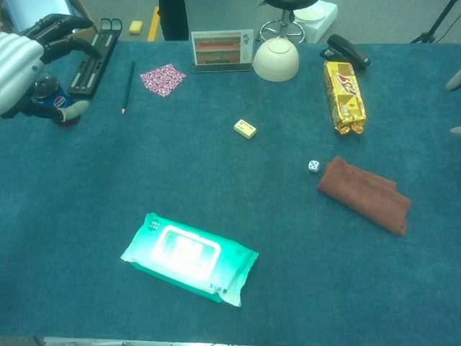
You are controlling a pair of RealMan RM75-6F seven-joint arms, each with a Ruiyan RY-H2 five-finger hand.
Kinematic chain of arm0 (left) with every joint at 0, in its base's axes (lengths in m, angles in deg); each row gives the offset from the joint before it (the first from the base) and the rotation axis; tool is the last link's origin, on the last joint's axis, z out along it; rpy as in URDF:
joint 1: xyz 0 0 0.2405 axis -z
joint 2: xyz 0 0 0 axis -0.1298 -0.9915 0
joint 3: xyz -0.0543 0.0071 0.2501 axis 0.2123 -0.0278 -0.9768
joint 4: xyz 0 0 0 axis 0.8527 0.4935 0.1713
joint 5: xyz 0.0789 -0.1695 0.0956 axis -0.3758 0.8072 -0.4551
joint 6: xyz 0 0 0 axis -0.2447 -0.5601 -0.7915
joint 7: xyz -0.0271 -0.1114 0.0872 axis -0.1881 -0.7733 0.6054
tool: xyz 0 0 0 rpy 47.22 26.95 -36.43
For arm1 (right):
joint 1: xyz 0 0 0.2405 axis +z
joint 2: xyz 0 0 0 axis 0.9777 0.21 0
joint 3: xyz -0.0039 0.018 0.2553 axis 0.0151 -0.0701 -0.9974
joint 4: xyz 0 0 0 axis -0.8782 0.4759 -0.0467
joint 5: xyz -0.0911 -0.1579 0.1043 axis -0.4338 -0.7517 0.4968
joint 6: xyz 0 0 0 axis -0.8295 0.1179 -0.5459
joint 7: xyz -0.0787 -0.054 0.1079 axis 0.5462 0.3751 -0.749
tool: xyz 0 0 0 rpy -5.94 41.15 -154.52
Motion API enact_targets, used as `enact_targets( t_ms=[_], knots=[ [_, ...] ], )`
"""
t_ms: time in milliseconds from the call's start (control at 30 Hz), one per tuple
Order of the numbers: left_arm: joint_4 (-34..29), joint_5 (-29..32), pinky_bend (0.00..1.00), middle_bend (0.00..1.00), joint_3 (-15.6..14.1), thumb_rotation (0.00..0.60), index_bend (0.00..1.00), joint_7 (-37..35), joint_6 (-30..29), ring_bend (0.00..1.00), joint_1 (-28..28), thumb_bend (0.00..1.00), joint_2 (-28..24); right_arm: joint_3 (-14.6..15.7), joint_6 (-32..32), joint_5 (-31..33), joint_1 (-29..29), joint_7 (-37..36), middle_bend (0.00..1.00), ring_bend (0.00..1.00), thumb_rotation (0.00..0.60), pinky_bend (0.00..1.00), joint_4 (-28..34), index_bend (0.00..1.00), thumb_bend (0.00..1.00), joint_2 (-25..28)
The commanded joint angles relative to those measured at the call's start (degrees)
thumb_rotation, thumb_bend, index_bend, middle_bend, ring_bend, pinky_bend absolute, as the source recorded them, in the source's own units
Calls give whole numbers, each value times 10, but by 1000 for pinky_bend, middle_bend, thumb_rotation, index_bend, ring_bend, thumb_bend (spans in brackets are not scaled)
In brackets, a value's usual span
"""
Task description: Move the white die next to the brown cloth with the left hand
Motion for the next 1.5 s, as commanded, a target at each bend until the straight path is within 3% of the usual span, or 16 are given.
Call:
enact_targets(
  t_ms=[33, 333, 500, 900, 1133, 1267, 1500],
  knots=[
    [1, -1, 235, 103, 1, 600, 274, 3, 1, 61, -1, 261, 1, 0, 0, 1, 0, 0, 355, 276, 600, 385, -1, 382, 12, 0],
    [-1, -8, 248, 127, 1, 600, 294, 8, -7, 81, -11, 261, 0, 1, -5, -2, -4, -4, 355, 276, 600, 385, -2, 382, 12, -1],
    [-2, -9, 269, 157, 8, 600, 318, -3, -40, 105, -29, 260, 2, 2, -20, -10, -12, -11, 356, 276, 600, 385, 4, 382, 12, 1],
    [-2, 38, 347, 225, 20, 600, 375, -67, -96, 154, -97, 261, -31, 13, -80, -47, -42, -2, 355, 277, 600, 385, 48, 389, 12, 14],
    [-9, 56, 358, 247, 3, 600, 378, -70, -106, 164, -143, 260, -63, 19, -107, -63, -56, 12, 356, 278, 600, 385, 73, 389, 12, 17],
    [-32, 75, 380, 304, -24, 600, 378, -44, -71, 200, -164, 261, -91, 21, -122, -64, -66, 24, 355, 278, 600, 385, 88, 390, 12, 20],
    [-89, 73, 389, 314, -28, 600, 379, 4, -89, 208, -190, 261, -122, 19, -136, -62, -75, 28, 355, 278, 600, 385, 101, 390, 12, 29]
  ],
)
